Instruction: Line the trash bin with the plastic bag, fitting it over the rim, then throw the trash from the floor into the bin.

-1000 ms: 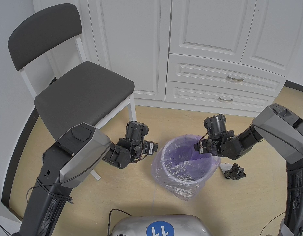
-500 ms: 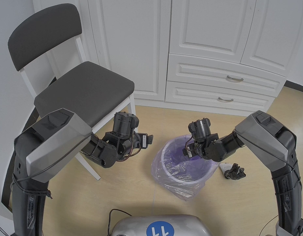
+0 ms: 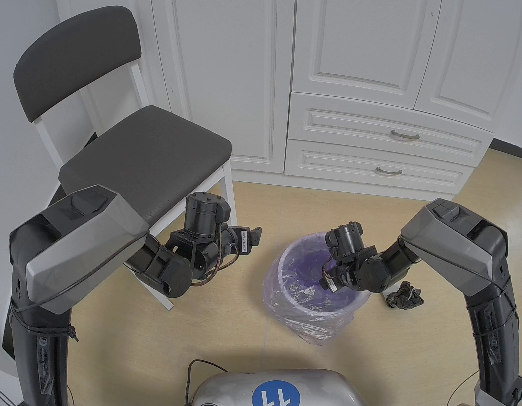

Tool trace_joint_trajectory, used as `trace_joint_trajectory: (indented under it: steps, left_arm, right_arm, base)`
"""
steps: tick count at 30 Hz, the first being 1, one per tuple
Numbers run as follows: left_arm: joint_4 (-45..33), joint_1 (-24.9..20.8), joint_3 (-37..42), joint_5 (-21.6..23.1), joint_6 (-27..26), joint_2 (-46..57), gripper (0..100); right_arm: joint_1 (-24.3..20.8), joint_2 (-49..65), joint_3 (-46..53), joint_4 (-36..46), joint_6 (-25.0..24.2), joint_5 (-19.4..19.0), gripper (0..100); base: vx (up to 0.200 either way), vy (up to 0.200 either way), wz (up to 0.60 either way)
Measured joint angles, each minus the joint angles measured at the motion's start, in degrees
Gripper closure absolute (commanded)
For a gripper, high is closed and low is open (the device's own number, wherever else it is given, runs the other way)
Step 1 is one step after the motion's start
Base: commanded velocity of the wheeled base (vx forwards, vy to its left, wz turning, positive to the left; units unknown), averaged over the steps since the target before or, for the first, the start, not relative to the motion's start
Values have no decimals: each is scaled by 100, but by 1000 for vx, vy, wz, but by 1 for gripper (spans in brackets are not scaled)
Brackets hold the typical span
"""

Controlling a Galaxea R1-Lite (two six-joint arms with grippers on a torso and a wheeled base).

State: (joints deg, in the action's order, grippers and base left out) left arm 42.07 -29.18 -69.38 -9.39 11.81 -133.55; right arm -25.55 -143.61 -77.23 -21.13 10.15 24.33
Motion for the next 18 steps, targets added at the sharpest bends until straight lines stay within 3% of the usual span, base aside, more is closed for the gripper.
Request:
trace_joint_trajectory:
  steps: [12, 18]
  left_arm:
    - [227, -17, 232, 0, 1, 108, 0]
    - [446, -46, 477, 0, -2, 166, 0]
  right_arm:
    - [-16, 830, 1858, -1275, 1477, -272, 0]
    - [-20, 1108, 2461, -1426, 1970, -343, 0]
  base:
    - [0, 0, 0]
    - [0, 0, 0]
